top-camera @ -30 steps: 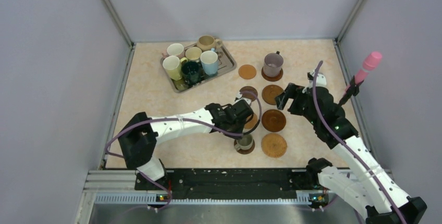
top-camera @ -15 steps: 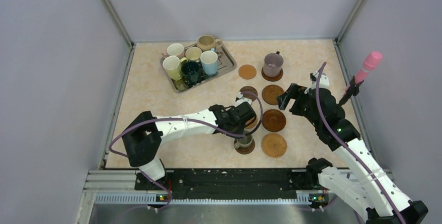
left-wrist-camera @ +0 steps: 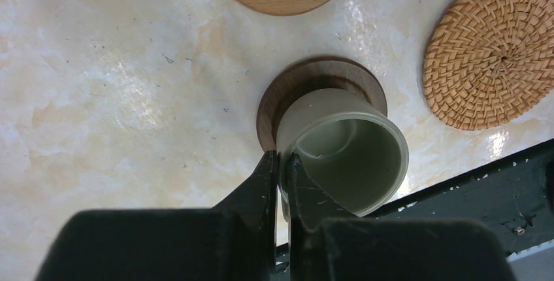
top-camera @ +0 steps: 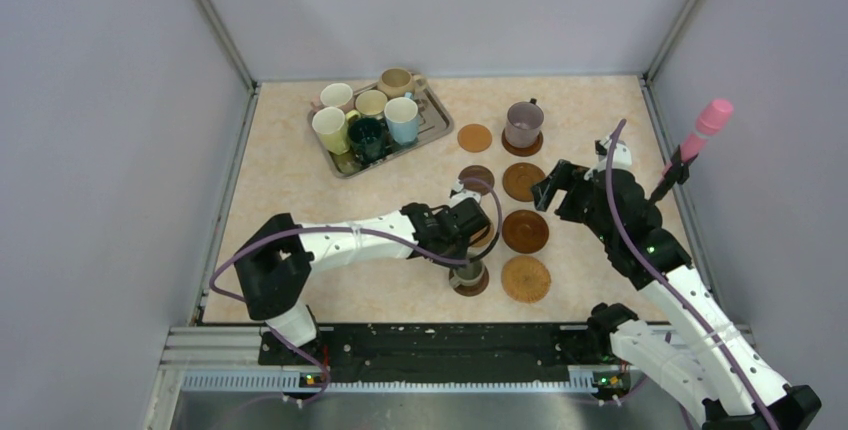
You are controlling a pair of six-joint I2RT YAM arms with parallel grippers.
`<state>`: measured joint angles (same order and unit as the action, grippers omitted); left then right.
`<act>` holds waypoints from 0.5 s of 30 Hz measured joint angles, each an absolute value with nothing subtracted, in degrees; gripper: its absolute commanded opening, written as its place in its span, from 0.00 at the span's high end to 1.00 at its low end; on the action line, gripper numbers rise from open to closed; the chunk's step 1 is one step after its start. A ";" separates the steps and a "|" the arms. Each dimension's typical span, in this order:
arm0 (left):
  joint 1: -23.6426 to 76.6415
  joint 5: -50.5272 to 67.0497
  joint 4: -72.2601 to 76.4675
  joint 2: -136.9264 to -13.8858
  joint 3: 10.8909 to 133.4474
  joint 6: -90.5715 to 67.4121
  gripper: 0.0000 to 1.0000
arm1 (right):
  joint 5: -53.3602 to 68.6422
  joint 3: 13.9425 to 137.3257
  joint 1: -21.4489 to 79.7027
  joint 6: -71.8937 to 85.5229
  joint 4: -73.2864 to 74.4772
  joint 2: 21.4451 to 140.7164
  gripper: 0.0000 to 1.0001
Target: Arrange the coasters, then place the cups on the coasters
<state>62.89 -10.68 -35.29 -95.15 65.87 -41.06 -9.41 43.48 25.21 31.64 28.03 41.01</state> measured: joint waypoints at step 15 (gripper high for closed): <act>62.89 -13.04 -37.04 -90.08 66.70 -42.22 0.50 | -8.88 43.48 25.21 31.75 28.51 41.04 0.16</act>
